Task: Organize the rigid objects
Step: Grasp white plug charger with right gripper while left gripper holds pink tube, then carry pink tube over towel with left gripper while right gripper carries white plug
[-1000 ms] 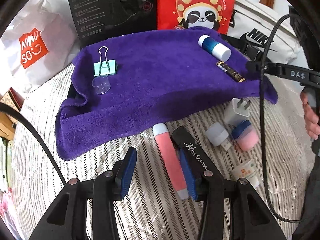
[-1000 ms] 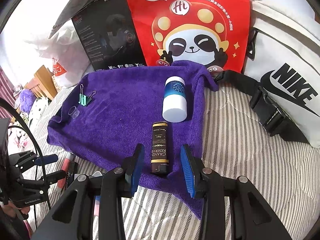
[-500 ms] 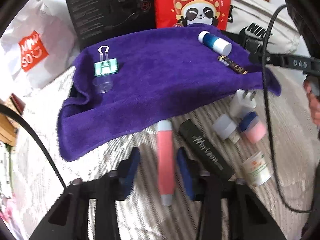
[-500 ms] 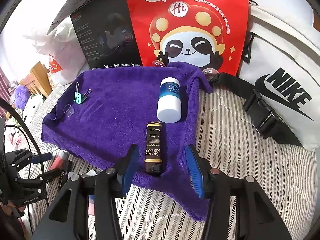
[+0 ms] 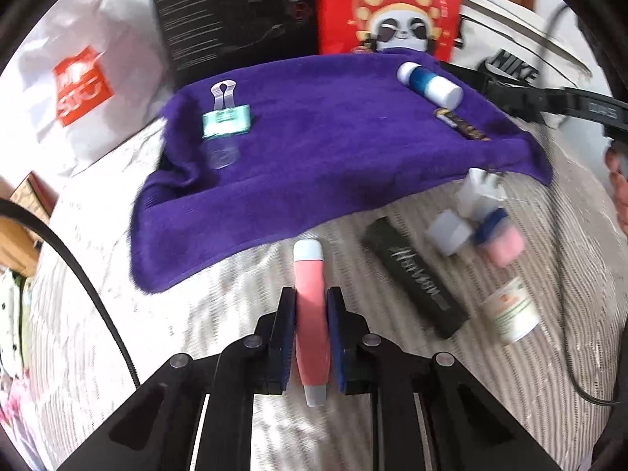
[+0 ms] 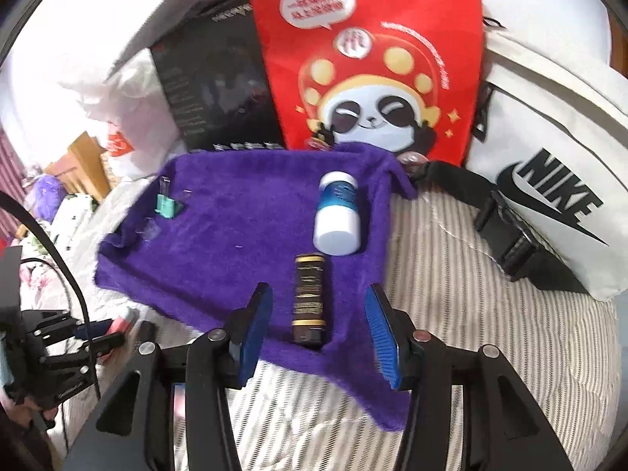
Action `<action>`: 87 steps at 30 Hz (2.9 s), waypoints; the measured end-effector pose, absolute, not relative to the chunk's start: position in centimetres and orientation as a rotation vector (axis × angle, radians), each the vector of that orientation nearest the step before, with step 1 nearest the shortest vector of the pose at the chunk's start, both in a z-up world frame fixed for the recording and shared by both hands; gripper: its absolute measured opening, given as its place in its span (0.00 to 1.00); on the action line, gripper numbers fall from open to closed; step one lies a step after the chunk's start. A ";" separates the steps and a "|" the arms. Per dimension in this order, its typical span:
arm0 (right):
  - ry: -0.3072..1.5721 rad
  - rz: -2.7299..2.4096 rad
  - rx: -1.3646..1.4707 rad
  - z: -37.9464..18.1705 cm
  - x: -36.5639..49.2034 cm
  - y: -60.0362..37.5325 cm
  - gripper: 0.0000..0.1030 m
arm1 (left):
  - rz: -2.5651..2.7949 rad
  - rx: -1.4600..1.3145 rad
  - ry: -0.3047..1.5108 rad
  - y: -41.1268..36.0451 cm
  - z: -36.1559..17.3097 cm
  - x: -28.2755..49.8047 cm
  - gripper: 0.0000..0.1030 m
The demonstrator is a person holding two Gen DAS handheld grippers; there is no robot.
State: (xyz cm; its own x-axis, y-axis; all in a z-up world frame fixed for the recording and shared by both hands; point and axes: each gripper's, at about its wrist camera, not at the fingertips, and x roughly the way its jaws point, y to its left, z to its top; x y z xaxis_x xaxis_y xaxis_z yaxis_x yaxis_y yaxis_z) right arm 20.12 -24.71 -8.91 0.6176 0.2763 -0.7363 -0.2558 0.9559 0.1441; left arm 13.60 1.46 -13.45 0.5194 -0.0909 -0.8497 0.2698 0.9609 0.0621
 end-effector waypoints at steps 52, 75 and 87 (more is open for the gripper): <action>0.949 0.176 -0.181 -13.0 13.5 -20.2 0.31 | -0.217 0.142 0.939 4.2 -13.6 12.3 0.15; 0.874 0.173 -0.171 -15.0 13.7 -20.3 0.26 | -0.211 0.120 0.944 4.1 -13.6 12.4 0.15; 0.873 0.174 -0.148 -15.2 13.6 -20.6 0.26 | -0.219 0.094 0.935 4.8 -13.7 12.2 0.16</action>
